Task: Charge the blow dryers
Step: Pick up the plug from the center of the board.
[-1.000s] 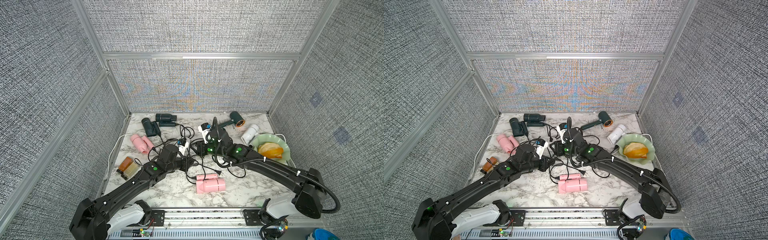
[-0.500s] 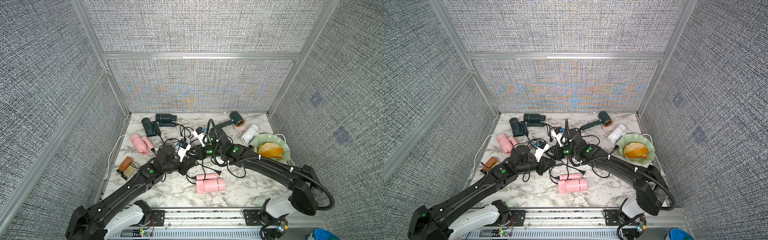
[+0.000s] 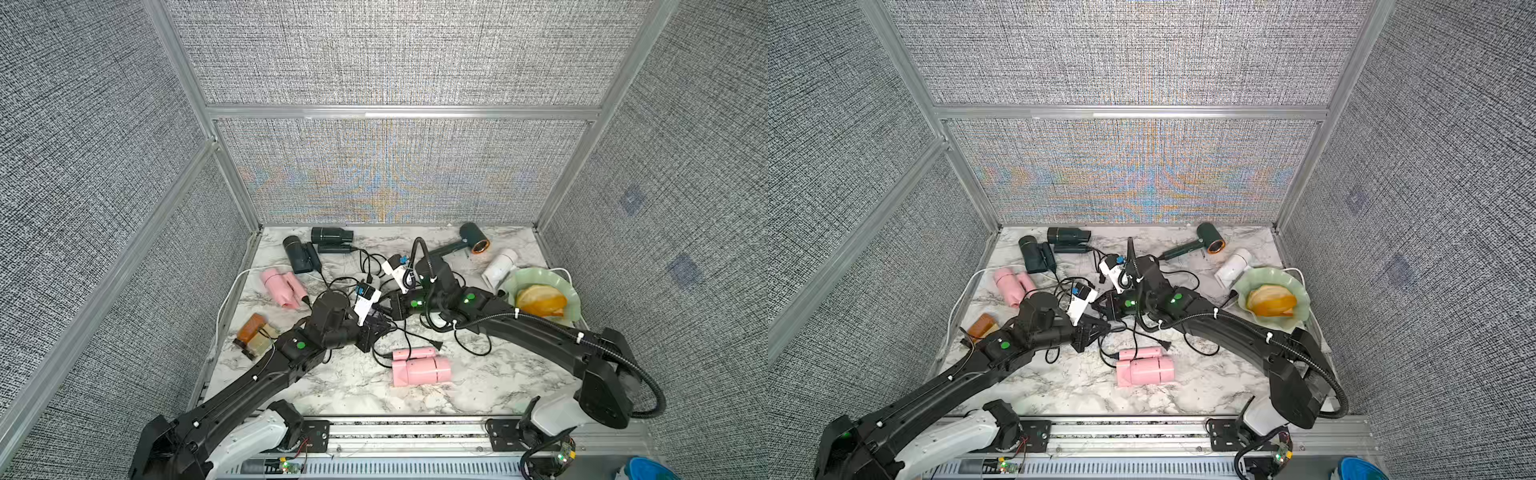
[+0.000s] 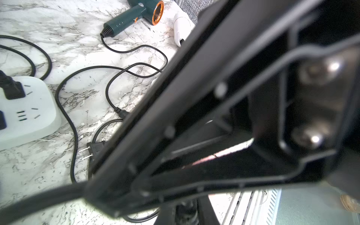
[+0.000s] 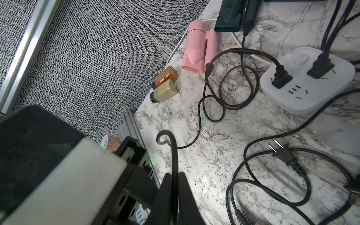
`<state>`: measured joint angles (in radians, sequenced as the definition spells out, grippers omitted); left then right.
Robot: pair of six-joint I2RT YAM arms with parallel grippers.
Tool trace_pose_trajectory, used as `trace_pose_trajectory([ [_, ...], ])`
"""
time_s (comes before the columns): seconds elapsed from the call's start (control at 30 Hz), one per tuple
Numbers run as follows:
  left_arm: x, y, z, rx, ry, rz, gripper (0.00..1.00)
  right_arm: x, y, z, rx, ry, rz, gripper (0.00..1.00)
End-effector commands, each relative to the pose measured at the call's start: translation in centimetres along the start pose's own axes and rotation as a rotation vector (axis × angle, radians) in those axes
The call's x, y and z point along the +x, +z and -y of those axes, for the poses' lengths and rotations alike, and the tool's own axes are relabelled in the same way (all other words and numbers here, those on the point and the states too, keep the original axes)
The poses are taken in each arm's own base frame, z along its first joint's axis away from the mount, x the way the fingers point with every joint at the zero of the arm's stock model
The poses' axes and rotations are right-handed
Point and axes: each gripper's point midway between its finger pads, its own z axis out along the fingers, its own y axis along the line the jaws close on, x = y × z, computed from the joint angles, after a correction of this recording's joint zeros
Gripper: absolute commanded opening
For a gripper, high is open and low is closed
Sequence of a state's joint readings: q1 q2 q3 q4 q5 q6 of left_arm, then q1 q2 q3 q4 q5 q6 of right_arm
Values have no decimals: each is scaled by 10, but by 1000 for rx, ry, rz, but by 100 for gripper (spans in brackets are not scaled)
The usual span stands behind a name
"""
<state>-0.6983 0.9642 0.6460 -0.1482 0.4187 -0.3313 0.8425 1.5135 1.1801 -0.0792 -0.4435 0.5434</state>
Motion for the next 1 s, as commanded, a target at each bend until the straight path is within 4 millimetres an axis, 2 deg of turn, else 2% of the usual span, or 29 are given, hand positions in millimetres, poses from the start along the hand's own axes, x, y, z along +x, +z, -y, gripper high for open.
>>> trace_pose_trajectory([
  [0.0,-9,-3,9,52,2,43,14,-8,-6,3,30,-1,34,10],
  [0.27,-7,-9,14,99,-14,71,16,-11,-13,6,31,10,56,8],
  [0.43,-7,-6,22,157,-11,61,28,-11,-14,3,20,10,63,8],
  [0.63,-9,2,22,173,-43,38,38,-10,-11,3,20,6,70,8],
  [0.9,-14,3,6,58,-88,20,45,-10,-12,9,62,-11,78,8],
  [0.97,-15,1,5,49,-94,22,50,-10,-11,11,65,-8,84,8],
])
